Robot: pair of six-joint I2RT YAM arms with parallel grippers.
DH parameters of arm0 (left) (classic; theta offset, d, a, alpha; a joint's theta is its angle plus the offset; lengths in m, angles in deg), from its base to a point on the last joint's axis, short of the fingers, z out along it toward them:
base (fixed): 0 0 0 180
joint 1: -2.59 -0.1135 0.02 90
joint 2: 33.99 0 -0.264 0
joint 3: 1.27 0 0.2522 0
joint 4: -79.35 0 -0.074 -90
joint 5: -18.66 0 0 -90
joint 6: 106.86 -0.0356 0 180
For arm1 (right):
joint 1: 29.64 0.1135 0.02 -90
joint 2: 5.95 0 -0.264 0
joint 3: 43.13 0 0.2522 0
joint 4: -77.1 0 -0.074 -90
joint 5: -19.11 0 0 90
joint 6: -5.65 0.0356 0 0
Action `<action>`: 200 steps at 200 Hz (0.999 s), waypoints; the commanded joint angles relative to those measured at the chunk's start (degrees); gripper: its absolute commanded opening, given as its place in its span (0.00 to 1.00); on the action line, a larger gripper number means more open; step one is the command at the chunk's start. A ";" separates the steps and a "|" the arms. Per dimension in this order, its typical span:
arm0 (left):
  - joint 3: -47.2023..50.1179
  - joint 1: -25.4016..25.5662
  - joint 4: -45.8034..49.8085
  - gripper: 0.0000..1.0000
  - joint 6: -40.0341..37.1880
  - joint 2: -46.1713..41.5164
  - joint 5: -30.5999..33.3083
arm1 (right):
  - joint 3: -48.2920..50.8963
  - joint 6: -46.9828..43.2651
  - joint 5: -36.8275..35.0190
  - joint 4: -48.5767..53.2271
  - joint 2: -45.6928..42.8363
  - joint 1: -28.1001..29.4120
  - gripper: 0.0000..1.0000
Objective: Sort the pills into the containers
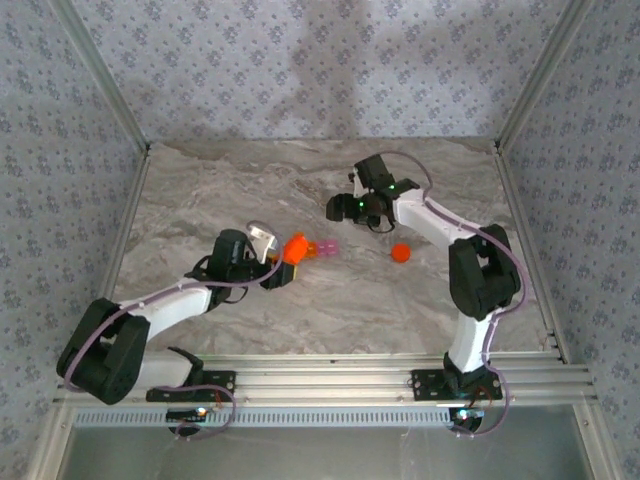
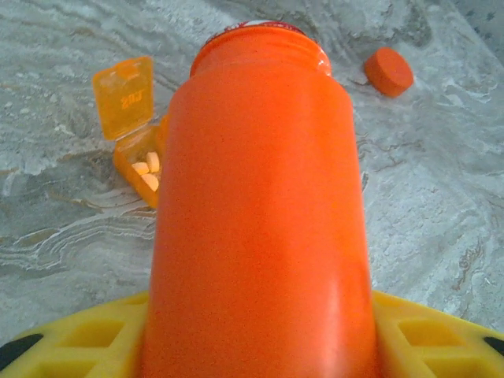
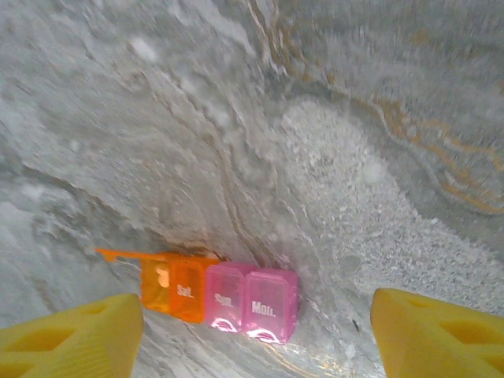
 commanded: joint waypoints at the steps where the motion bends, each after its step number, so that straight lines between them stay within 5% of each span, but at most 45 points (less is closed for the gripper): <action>1: 1.88 0.80 -8.11 0.00 -0.14 -2.50 -0.43 | 1.73 1.25 -1.86 -1.34 -2.46 -0.88 0.78; 129: 4.57 6.12 -27.61 0.00 -4.26 -1.48 8.00 | 12.36 2.14 -8.01 -1.87 -11.16 -9.75 0.78; 200: 0.87 6.48 -42.84 0.00 -10.89 9.96 2.92 | 16.02 -2.27 -10.23 -3.40 -10.20 -14.42 0.78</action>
